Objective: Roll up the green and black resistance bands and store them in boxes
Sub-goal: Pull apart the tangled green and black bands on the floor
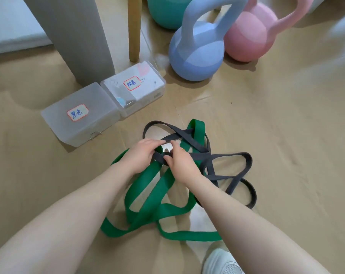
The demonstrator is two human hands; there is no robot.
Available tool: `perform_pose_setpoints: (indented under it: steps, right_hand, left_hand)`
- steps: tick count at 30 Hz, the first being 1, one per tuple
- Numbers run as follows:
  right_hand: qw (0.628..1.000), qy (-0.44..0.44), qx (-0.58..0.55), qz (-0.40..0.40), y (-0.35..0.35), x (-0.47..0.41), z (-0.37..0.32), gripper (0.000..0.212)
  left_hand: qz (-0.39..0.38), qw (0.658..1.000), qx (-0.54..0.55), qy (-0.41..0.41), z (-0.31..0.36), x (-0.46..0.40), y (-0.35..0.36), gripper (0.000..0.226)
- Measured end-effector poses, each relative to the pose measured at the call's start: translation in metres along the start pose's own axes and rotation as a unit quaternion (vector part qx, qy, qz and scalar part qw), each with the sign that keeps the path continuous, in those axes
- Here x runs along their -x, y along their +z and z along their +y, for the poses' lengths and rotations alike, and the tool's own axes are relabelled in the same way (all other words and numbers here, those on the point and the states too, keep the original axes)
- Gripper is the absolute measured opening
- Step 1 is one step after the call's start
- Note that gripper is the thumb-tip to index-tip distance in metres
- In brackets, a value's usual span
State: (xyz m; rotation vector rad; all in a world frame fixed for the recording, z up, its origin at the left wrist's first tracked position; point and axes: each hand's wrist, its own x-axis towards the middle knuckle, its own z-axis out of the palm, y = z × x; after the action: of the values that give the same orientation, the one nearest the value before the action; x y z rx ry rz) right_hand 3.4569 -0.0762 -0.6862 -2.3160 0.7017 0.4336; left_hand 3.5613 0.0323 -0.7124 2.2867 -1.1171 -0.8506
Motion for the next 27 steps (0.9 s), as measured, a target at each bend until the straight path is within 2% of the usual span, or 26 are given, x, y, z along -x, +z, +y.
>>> perform_pose_setpoints:
  steps: [2, 4, 7, 9, 12, 14, 15, 17, 19, 21, 22, 24, 26, 27]
  right_hand:
    - [0.999, -0.014, -0.017, -0.039, -0.002, 0.001, 0.002, 0.026]
    - [0.996, -0.014, -0.060, -0.059, -0.004, 0.008, 0.005, 0.022]
    - [0.984, 0.044, -0.157, -0.073, -0.020, 0.021, 0.014, 0.017]
    - [0.960, 0.083, -0.256, -0.073, -0.034, 0.029, 0.025, 0.023]
    - [0.918, 0.082, -0.384, -0.052, -0.055, 0.040, 0.034, 0.028]
    - [0.914, 0.050, -0.401, -0.039, -0.069, 0.048, 0.032, 0.029]
    - [0.916, 0.029, -0.399, -0.024, -0.077, 0.051, 0.030, 0.031]
    - [0.919, -0.003, -0.394, 0.015, -0.098, 0.057, 0.029, 0.034]
    - [0.914, -0.015, -0.404, 0.040, -0.121, 0.064, 0.031, 0.031]
    - [0.896, -0.005, -0.440, 0.061, -0.141, 0.073, 0.038, 0.030]
    - [0.897, 0.005, -0.435, 0.073, -0.147, 0.077, 0.042, 0.031]
    - [0.934, 0.052, -0.337, 0.103, -0.150, 0.081, 0.055, 0.034]
    - [0.972, 0.134, -0.148, 0.128, -0.143, 0.079, 0.075, 0.031]
    - [0.973, 0.184, -0.045, 0.134, -0.135, 0.076, 0.086, 0.031]
  left_hand:
    - [-0.029, 0.998, -0.049, 0.021, -0.003, -0.002, -0.001, 0.048]
    - [-0.068, 0.991, -0.105, 0.048, -0.002, -0.005, -0.003, 0.040]
    - [-0.106, 0.986, -0.115, 0.052, 0.006, -0.009, -0.011, 0.030]
    - [-0.113, 0.984, -0.117, 0.072, 0.017, -0.011, -0.015, 0.028]
    - [-0.097, 0.989, -0.022, 0.109, 0.041, -0.007, -0.022, 0.023]
    - [-0.076, 0.991, 0.039, 0.102, 0.051, 0.002, -0.031, 0.019]
    - [-0.041, 0.994, 0.058, 0.082, 0.050, 0.007, -0.038, 0.018]
    - [0.075, 0.992, 0.097, 0.001, 0.038, 0.017, -0.056, 0.019]
    - [0.193, 0.969, 0.102, -0.116, 0.019, 0.027, -0.076, 0.023]
    - [0.263, 0.930, 0.102, -0.235, 0.001, 0.034, -0.092, 0.027]
    - [0.282, 0.910, 0.108, -0.285, -0.005, 0.038, -0.096, 0.029]
    - [0.280, 0.880, 0.117, -0.365, -0.012, 0.047, -0.097, 0.031]
    - [0.229, 0.875, 0.120, -0.410, -0.019, 0.057, -0.090, 0.026]
    - [0.198, 0.879, 0.111, -0.420, -0.023, 0.062, -0.085, 0.021]
